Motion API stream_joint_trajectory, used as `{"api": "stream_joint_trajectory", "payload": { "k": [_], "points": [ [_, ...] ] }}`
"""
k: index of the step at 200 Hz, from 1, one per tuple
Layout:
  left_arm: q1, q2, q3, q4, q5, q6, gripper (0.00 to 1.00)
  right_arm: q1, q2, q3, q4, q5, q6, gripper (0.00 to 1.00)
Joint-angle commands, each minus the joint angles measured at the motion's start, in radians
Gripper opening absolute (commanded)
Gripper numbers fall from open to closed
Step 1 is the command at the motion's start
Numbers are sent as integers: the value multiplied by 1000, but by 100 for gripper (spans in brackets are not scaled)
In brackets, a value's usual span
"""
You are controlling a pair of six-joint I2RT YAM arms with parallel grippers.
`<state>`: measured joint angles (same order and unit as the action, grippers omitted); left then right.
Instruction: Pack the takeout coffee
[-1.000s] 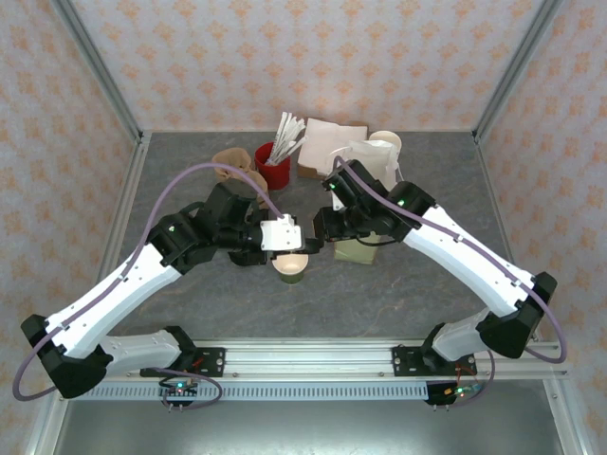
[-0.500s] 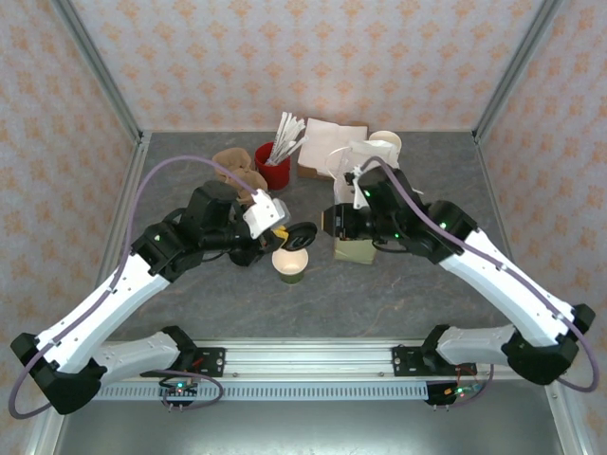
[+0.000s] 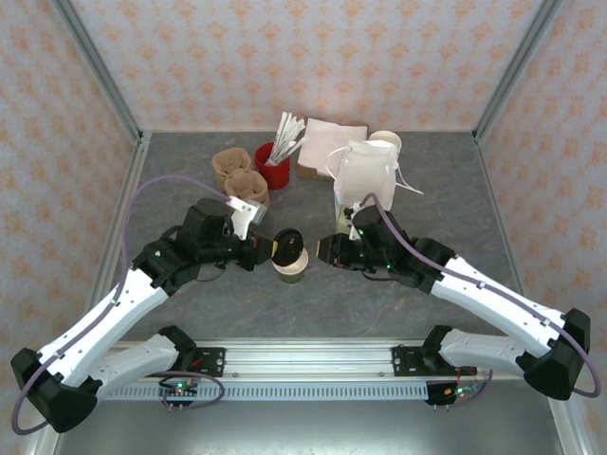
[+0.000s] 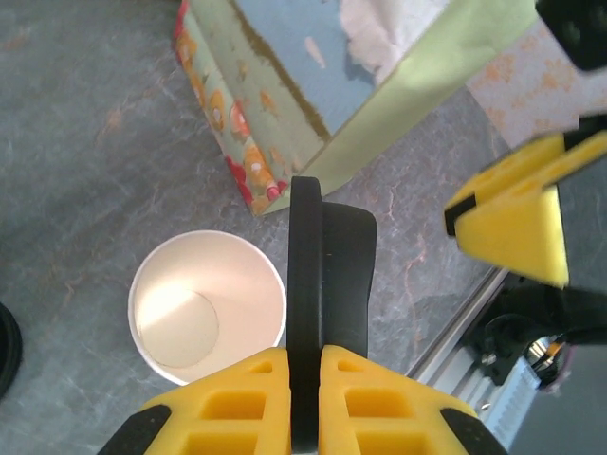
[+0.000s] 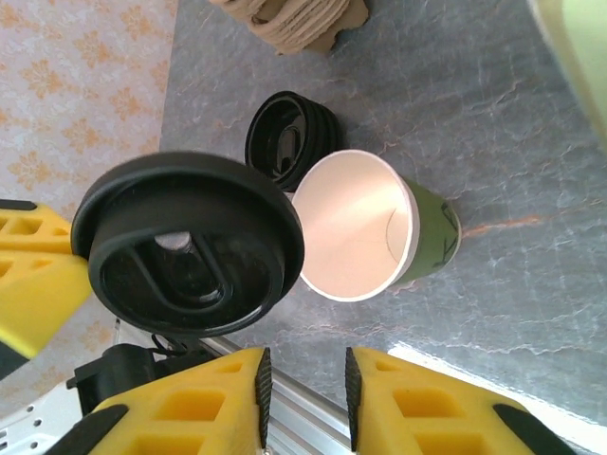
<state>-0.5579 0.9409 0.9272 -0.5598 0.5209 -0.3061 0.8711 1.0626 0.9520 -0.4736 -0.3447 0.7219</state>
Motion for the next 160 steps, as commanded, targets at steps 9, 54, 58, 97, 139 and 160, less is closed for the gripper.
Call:
{"api": "stream_joint_trajectory", "payload": {
  "k": [9, 54, 58, 97, 139, 160],
  "points": [
    [58, -9, -54, 61, 101, -154, 11, 20, -16, -55, 162, 17, 80, 29],
    [141, 9, -115, 126, 252, -223, 11, 26, 17, -140, 273, 33, 113, 28],
    [146, 10, -121, 138, 266, -249, 11, 26, 24, -144, 281, 30, 115, 27],
    [180, 28, -163, 227, 310, -303, 11, 28, 64, -161, 340, 27, 132, 28],
    [215, 50, -206, 292, 332, -342, 11, 27, 52, -194, 372, 63, 122, 42],
    [225, 62, -232, 319, 339, -357, 11, 28, 53, -202, 380, 75, 126, 43]
  ]
}}
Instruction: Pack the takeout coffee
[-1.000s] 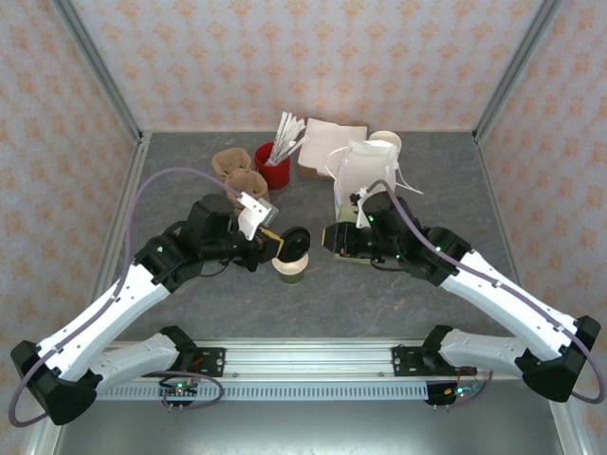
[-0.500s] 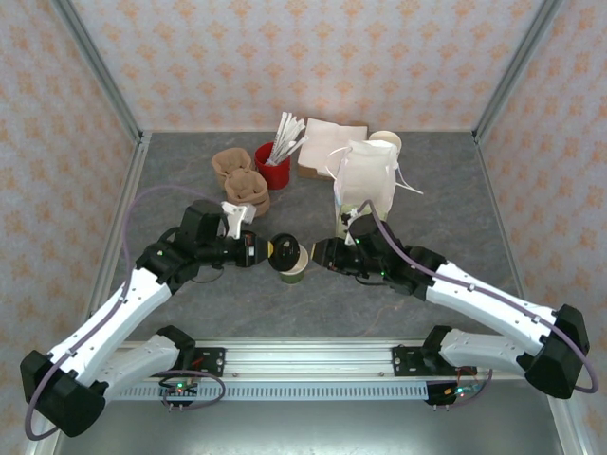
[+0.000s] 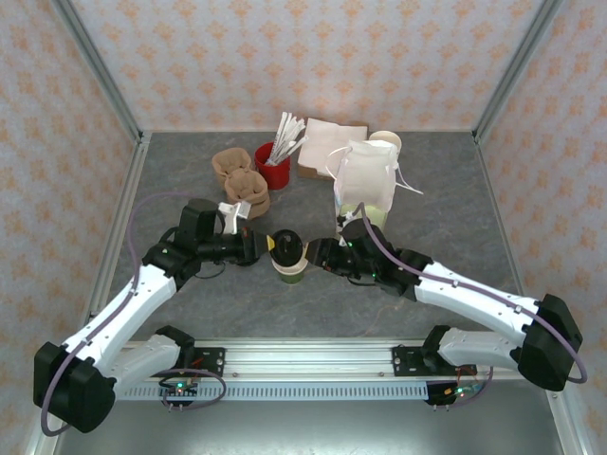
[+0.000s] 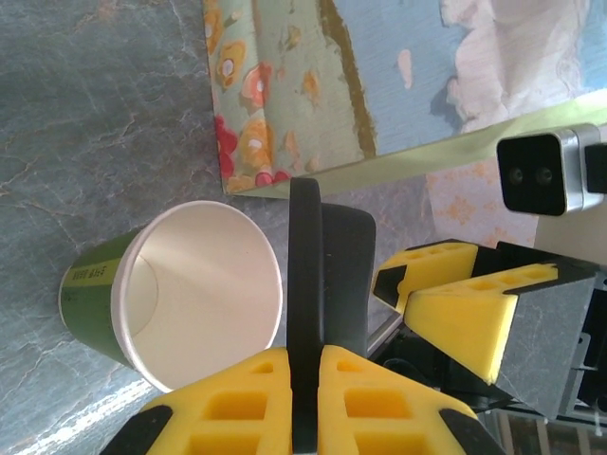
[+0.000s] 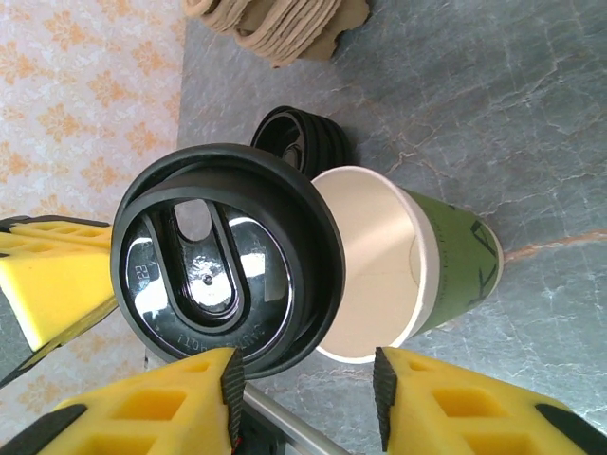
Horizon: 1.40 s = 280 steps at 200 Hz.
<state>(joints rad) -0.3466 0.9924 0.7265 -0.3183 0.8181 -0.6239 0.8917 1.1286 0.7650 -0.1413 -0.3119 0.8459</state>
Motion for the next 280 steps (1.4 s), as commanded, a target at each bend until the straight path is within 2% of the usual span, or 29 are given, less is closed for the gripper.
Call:
{"api": "stream_joint_trajectory", "payload": {
  "k": [1, 71, 100, 167, 238, 249, 280],
  "points": [
    [13, 11, -31, 79, 43, -41, 11, 7, -13, -16, 49, 42, 1, 43],
    [24, 51, -72, 103, 44, -66, 12, 4, 44, 18, 20, 64, -7, 45],
    [25, 57, -79, 93, 34, -65, 17, 3, 50, 35, 21, 65, -11, 45],
    [25, 71, -97, 81, 21, -56, 18, 3, 93, 46, 24, 64, -4, 47],
    [26, 96, -111, 100, 23, -54, 30, 3, 123, 63, 22, 59, 2, 49],
    [25, 98, -113, 106, 24, -57, 38, 3, 128, 65, 22, 60, 1, 50],
    [24, 103, -126, 135, 28, -70, 40, 3, 141, 72, 20, 56, 0, 51]
  ]
}}
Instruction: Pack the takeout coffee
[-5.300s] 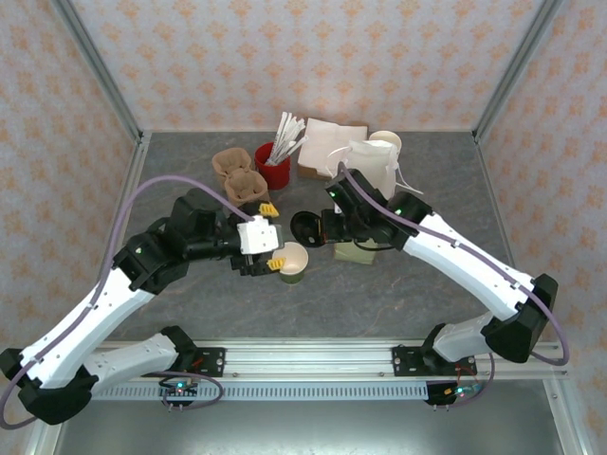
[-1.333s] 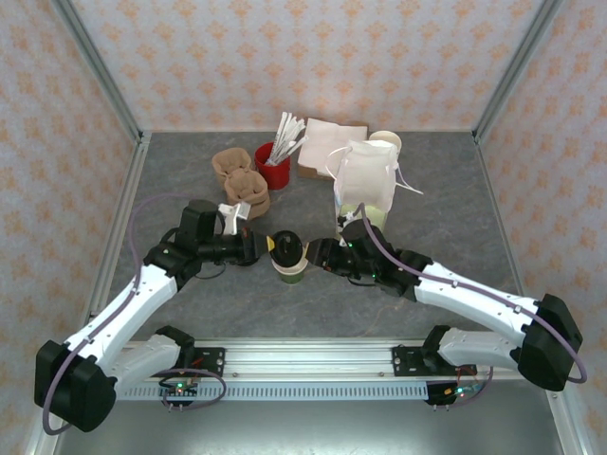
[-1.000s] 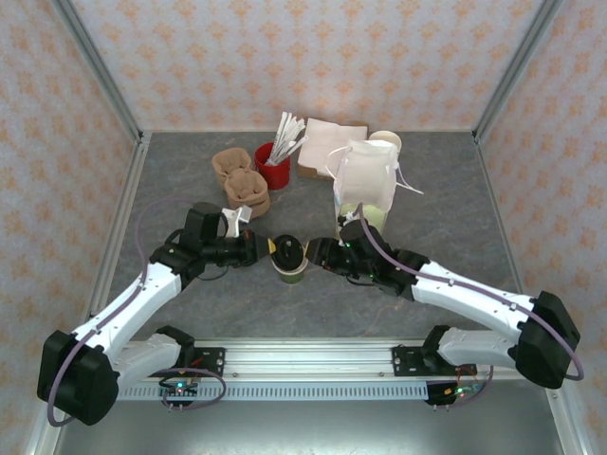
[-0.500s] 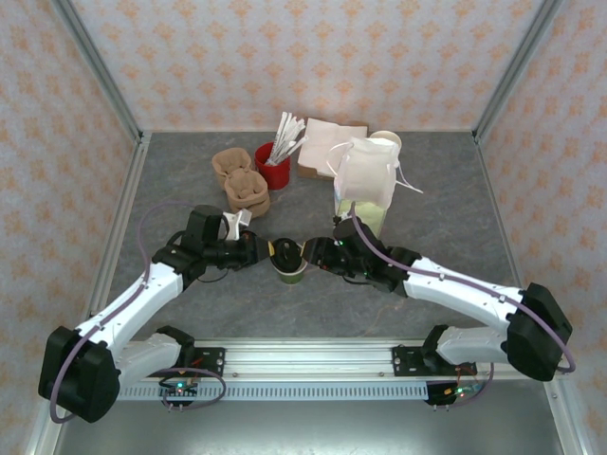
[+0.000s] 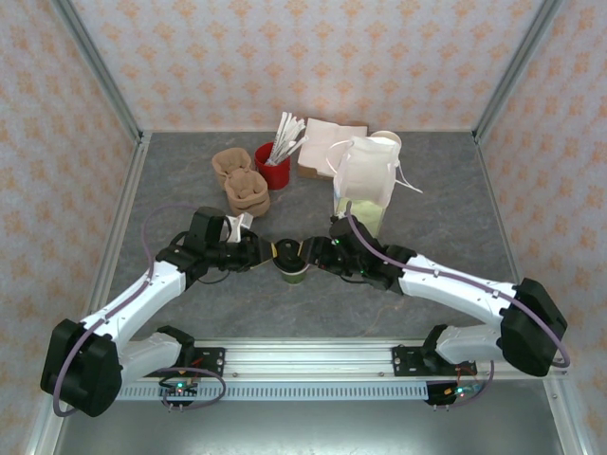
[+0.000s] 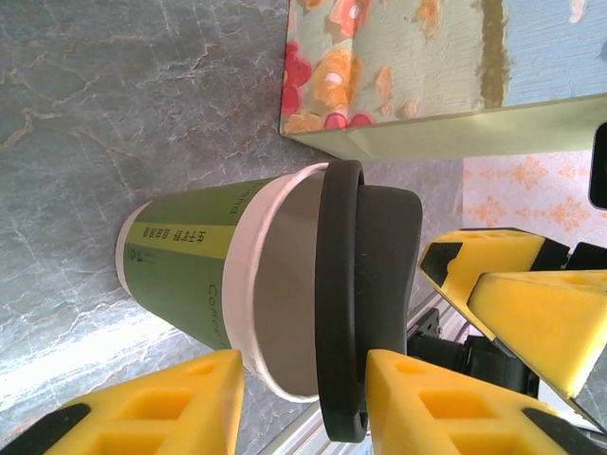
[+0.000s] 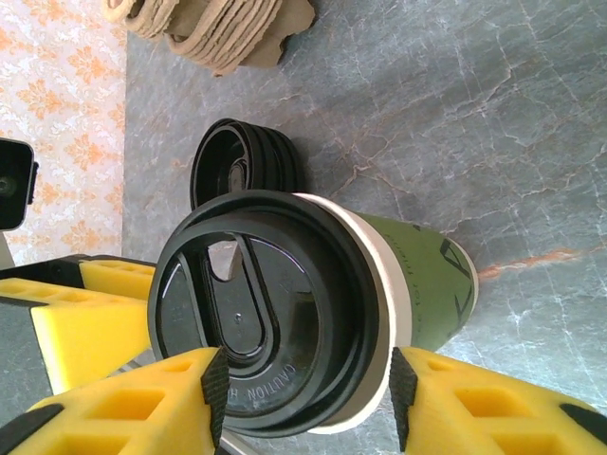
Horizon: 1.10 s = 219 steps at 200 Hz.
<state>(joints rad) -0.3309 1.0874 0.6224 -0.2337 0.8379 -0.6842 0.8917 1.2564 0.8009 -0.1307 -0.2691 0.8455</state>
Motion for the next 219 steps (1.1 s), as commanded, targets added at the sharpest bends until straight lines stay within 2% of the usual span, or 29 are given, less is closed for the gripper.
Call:
{"api": "stream_joint_trajectory", "payload": {
  "k": [1, 139, 187, 219],
  "points": [
    [10, 9, -23, 52, 8, -10, 40, 2, 13, 36, 9, 13, -1, 51],
    [-19, 74, -21, 110, 15, -25, 41, -2, 50, 57, -4, 10, -14, 55],
    [-45, 103, 1, 115, 6, -19, 45, -4, 51, 60, -17, 17, -21, 55],
    [-45, 91, 23, 74, -11, 4, 54, -4, 45, 56, -38, 32, -31, 55]
  ]
}}
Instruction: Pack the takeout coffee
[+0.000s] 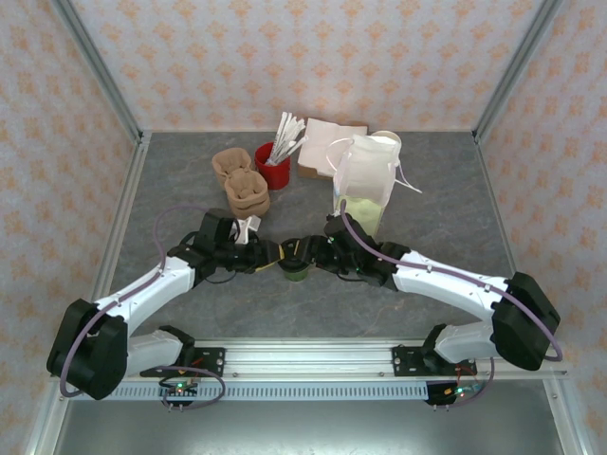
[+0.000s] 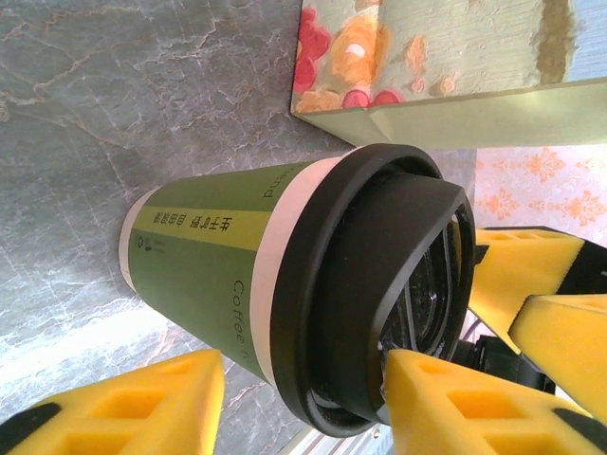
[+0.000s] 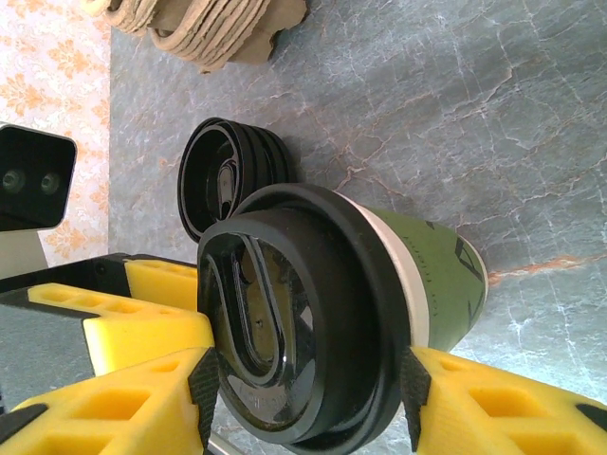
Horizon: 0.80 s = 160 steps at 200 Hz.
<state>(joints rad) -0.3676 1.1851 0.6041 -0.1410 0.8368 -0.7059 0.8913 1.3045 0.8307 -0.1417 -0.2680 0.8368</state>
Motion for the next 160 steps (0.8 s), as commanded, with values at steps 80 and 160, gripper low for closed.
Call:
{"api": "stream_joint_trajectory", "payload": {
  "k": [80, 160],
  "points": [
    [-11, 4, 76, -47, -26, 55, 62, -5, 6, 36, -75, 80, -57, 55],
    [-16, 66, 123, -89, -38, 106, 61, -15, 41, 36, -107, 116, -25, 47]
  ]
}}
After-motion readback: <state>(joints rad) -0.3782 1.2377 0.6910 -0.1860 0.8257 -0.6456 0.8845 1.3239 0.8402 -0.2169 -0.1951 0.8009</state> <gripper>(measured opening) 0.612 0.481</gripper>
